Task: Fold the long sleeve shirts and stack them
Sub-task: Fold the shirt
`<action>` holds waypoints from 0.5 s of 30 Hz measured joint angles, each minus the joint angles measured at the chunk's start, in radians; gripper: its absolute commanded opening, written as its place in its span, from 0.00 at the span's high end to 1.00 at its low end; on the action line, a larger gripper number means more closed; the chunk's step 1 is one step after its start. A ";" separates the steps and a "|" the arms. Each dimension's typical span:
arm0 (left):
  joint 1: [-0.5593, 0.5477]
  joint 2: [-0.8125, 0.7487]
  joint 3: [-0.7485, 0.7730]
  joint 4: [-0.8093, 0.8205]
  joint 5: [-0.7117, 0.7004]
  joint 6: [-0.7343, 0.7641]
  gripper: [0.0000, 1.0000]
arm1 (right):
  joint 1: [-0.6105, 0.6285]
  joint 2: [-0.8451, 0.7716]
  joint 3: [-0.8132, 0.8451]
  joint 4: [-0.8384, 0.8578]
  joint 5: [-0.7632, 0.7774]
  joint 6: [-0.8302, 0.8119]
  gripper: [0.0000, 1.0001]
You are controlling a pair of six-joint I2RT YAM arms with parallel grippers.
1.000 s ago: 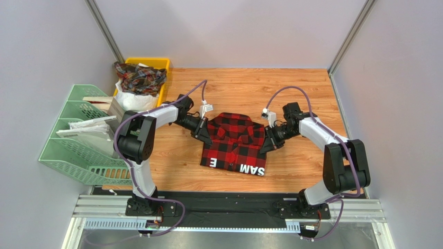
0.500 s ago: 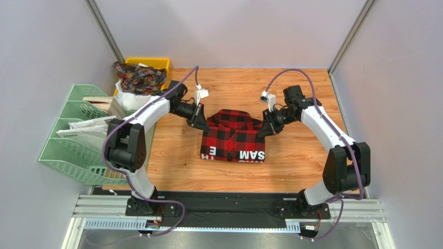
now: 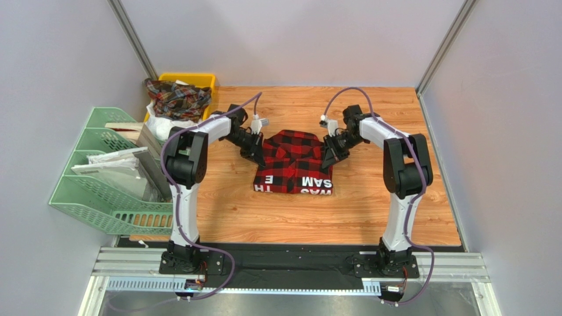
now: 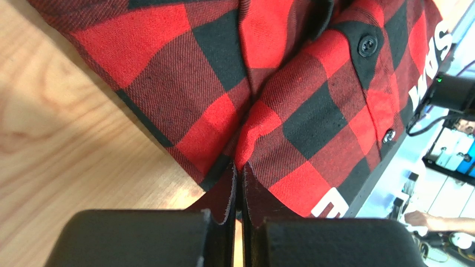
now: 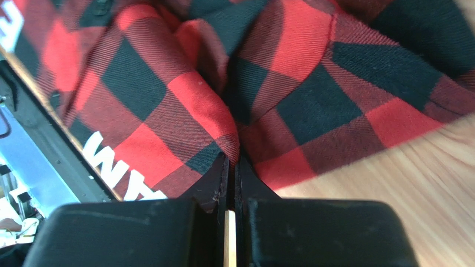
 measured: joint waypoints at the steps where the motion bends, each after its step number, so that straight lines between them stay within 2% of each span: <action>1: -0.002 0.003 -0.008 0.003 -0.008 -0.009 1.00 | 0.001 0.013 -0.003 0.005 0.004 0.002 1.00; 6: -0.027 -0.049 -0.137 0.035 -0.013 -0.026 1.00 | 0.039 0.002 -0.114 0.070 0.003 0.014 1.00; 10: -0.039 -0.180 -0.338 0.047 -0.012 -0.037 1.00 | 0.104 -0.107 -0.262 0.105 0.012 0.027 1.00; 15: -0.042 -0.382 -0.487 0.031 -0.020 -0.030 1.00 | 0.178 -0.287 -0.461 0.106 0.014 0.059 1.00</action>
